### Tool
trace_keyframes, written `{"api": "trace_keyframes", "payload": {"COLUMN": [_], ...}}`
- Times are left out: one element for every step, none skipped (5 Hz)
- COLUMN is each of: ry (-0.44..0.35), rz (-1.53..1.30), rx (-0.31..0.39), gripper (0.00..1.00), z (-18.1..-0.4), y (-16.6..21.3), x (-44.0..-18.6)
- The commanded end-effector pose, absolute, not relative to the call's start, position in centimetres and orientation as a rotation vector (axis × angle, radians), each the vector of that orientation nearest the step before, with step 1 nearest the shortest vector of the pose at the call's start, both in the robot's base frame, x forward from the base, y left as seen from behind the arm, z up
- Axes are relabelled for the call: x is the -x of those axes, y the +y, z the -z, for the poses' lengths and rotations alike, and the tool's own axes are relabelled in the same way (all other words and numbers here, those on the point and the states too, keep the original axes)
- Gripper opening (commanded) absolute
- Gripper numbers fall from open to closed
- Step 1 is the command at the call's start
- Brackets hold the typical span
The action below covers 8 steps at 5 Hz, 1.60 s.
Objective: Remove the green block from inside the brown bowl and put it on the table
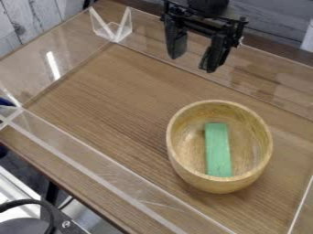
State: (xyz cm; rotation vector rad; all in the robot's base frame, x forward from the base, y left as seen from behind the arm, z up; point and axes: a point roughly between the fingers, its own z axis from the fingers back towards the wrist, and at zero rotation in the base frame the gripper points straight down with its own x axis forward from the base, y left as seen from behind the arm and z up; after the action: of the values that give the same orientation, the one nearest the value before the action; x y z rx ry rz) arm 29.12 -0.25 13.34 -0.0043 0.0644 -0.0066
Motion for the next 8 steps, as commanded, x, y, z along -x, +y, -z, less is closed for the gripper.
{"api": "trace_keyframes", "payload": {"ry": [0.077,0.087,0.086,0.086,0.09,0.098,0.103,0.108], "rz": [0.01,0.022,0.038,0.044,0.044,0.04,0.036,0.032], "rx": [0.009,0.017,0.018,0.024,0.027,0.029,0.035,0.041], "gripper": [1.0,1.0,1.0,1.0,1.0,1.0,1.0,1.0], "z": [-12.7,-11.8,-10.5,-9.2,-8.4,-7.6,-6.9,-6.1], "y": [-1.0,-2.2,-3.2,-4.1,-4.7,-5.0,-5.2,-5.6], "x": [-28.5,-27.3,-26.5,-26.1,-26.3,-26.4,-26.4,-26.5]}}
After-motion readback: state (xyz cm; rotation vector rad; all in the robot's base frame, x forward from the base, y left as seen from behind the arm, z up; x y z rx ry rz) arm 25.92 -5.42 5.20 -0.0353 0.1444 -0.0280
